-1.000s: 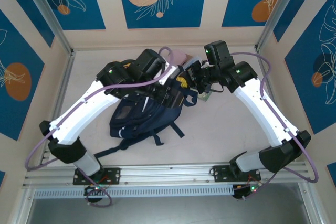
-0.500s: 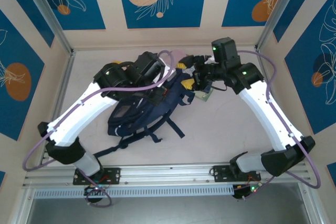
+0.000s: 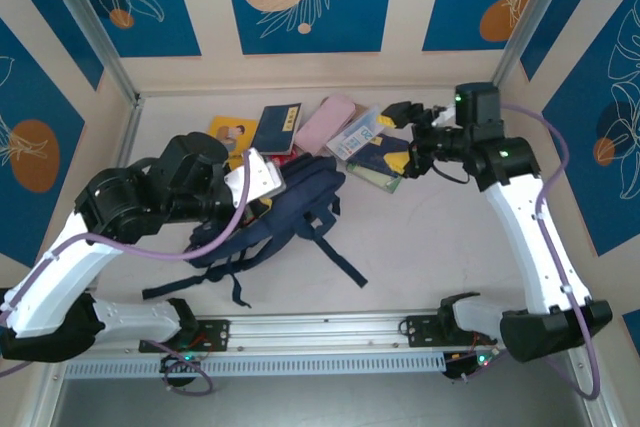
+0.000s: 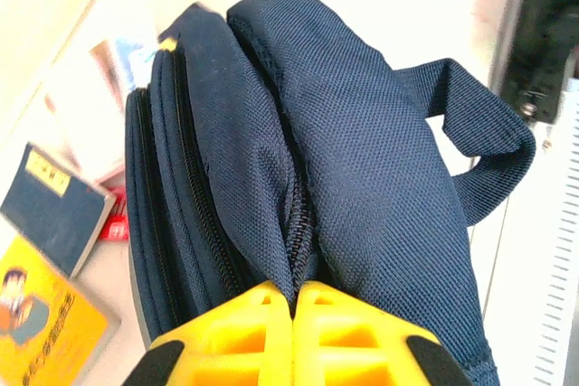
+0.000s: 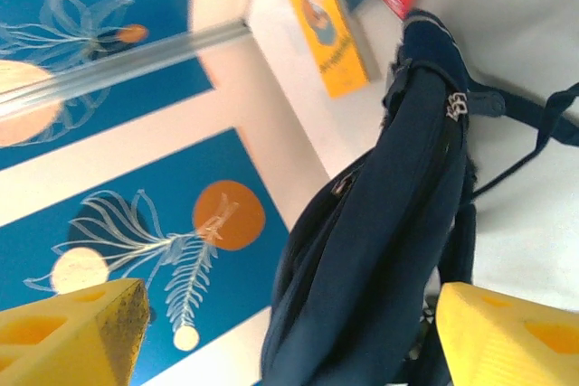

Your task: Pack books, pencil case, and school supplies into a backpack

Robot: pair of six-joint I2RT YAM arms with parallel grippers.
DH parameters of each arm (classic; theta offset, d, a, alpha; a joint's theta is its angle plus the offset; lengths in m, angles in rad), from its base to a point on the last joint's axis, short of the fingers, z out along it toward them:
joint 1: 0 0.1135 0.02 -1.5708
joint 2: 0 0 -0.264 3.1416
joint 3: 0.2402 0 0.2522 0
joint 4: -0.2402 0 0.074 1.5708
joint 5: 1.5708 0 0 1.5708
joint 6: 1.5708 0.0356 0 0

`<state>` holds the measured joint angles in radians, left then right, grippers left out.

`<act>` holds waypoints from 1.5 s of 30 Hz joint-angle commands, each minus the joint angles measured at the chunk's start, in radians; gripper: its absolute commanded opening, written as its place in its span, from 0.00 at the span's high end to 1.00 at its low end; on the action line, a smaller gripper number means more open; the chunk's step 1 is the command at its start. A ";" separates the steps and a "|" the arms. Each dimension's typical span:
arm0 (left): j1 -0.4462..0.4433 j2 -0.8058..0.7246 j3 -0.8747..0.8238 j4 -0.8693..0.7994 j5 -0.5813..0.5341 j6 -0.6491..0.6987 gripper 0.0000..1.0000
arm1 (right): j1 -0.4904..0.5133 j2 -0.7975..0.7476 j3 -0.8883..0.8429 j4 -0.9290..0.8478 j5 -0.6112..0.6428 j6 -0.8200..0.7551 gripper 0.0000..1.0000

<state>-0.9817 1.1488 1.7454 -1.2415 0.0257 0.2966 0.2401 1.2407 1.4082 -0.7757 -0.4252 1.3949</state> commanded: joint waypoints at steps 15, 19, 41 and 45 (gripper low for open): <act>-0.015 -0.108 -0.018 0.147 0.140 0.315 1.00 | 0.131 0.255 -0.403 0.393 -0.167 0.118 0.01; -0.015 -0.125 -0.044 0.160 0.149 0.332 1.00 | 0.162 0.307 -0.441 0.554 -0.212 0.165 0.00; -0.015 -0.110 0.034 0.168 0.112 0.753 1.00 | -0.009 0.195 0.094 0.475 -0.309 -0.038 1.00; -0.014 -0.037 -0.016 0.300 0.014 0.765 1.00 | -0.056 0.202 0.271 0.299 -0.204 -0.195 1.00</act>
<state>-0.9894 1.0615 1.7432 -1.1160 0.1215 0.9695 0.2066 1.4956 1.5505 -0.3813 -0.6121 1.3552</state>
